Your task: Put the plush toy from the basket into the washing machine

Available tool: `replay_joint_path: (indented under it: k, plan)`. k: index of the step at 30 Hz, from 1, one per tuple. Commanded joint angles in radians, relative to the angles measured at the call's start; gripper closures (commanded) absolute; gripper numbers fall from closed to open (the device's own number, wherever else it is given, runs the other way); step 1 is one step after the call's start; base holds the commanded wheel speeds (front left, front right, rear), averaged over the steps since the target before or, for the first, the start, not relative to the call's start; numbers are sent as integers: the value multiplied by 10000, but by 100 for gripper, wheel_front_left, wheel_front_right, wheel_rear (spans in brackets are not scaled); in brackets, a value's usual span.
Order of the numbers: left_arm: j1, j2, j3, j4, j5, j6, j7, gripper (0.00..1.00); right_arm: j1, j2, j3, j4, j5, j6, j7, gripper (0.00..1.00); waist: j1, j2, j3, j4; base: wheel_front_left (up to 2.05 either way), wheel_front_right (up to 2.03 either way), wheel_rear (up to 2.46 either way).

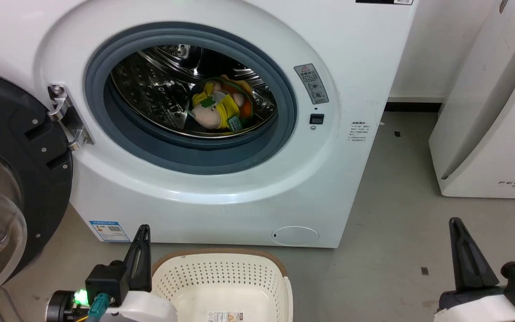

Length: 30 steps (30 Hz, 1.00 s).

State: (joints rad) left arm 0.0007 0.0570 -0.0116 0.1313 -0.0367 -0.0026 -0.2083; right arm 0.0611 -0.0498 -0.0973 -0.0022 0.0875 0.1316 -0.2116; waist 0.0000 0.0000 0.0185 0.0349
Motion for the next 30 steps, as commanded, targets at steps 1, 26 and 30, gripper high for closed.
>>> replay_joint_path:
  k: [1, 26, 30]
  plan:
    - [-1, -3, 23, -80, 75, 5, 64, 100, -117, -1, 28, 3, -80, -2, 78, 100, 0, 0, -2, -4, 0, 0, 0]
    - [-2, -20, 46, -391, 148, 11, 573, 100, -241, -2, 266, 8, -280, -4, 592, 100, 0, 0, -48, -91, 0, 0, 0]
    - [-3, -22, 50, -441, 160, 11, 654, 100, -261, -2, 305, 9, -312, -4, 674, 100, 0, 0, -55, -104, 0, 0, 0]
